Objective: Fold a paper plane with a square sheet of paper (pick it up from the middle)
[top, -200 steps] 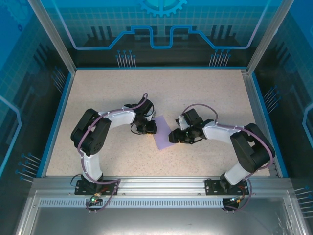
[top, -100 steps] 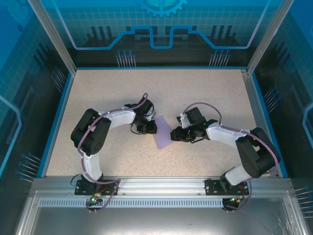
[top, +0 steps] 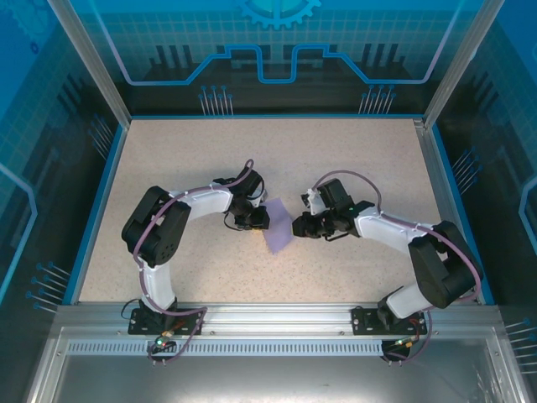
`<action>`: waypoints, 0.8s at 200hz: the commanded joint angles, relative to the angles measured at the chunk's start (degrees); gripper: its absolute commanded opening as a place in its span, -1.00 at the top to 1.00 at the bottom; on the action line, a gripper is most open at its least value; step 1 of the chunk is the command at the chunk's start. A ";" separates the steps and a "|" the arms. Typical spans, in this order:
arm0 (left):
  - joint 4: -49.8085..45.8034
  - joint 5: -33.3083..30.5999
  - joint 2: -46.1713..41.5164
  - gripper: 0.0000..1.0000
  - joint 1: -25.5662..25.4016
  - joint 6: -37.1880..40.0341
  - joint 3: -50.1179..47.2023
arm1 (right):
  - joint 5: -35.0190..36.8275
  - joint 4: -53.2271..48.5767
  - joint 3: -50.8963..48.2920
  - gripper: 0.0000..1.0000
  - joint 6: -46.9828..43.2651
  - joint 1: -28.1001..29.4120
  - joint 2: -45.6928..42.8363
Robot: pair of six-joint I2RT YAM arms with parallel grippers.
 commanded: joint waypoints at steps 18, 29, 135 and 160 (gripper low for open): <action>-1.64 -1.32 3.11 0.59 -0.12 1.60 -0.11 | -1.83 0.17 3.35 0.76 0.19 1.45 1.76; -1.64 -1.19 3.20 0.59 -0.11 1.61 -0.14 | -2.10 0.47 3.87 0.78 0.28 1.78 2.23; -1.55 -0.61 3.74 0.59 -0.18 2.21 0.42 | 1.36 -1.94 0.67 0.81 0.78 2.98 3.06; -1.53 -0.30 3.82 0.60 -0.11 2.13 0.63 | 0.84 -0.93 2.30 0.81 1.13 3.57 4.12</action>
